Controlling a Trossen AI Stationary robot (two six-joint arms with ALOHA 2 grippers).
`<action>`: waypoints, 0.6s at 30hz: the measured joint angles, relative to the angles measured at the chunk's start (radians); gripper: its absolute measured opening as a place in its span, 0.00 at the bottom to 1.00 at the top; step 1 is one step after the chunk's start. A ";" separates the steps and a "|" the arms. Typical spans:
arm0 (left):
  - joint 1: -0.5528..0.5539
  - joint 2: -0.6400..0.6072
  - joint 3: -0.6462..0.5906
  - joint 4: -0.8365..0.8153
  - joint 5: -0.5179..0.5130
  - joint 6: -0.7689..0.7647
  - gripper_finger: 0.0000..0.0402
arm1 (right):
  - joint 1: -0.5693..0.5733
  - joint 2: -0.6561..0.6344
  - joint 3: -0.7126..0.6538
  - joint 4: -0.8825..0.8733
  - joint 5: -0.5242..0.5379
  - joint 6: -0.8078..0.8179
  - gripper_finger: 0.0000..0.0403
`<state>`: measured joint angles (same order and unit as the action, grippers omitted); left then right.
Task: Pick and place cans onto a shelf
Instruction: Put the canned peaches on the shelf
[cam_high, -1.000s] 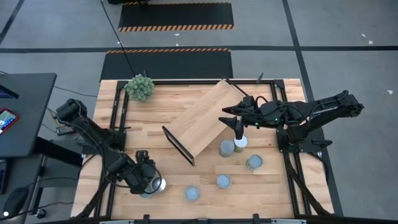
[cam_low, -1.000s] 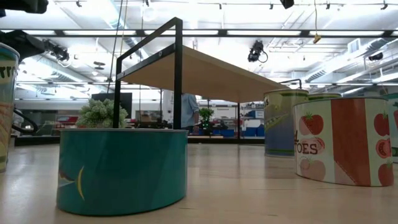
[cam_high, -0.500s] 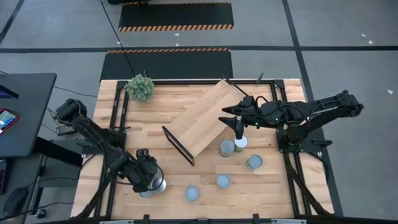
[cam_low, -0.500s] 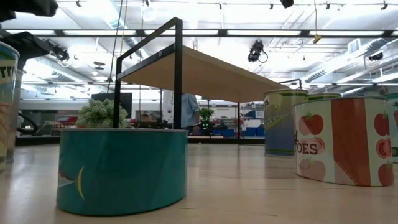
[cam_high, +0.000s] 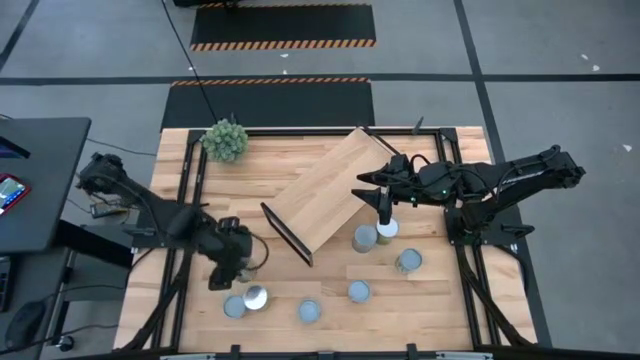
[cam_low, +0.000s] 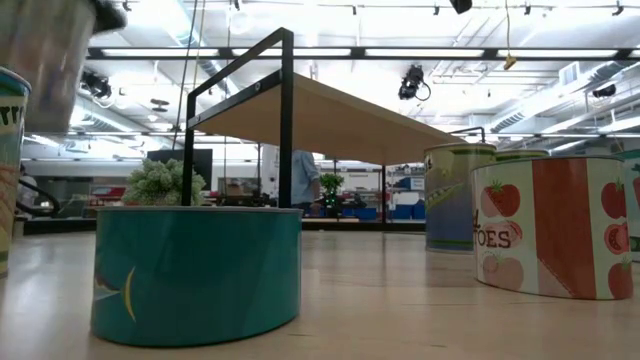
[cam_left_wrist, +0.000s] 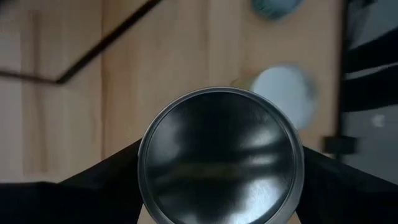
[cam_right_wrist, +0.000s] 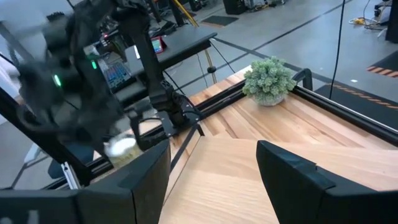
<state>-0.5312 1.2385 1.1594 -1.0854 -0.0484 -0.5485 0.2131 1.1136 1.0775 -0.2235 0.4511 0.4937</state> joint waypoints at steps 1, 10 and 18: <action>0.019 0.000 0.039 -0.024 0.013 0.023 0.79 | 0.000 0.000 0.000 -0.003 0.000 -0.002 0.61; 0.238 0.031 0.339 -0.045 0.015 0.214 0.79 | 0.000 -0.005 0.000 -0.052 0.000 -0.007 0.61; 0.493 0.200 0.498 0.026 0.002 0.464 0.79 | -0.029 -0.066 0.000 -0.082 0.029 0.000 0.59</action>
<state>-0.0383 1.4381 1.6574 -1.0591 -0.0466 -0.0844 0.1841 1.0477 1.0775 -0.3054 0.4801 0.4942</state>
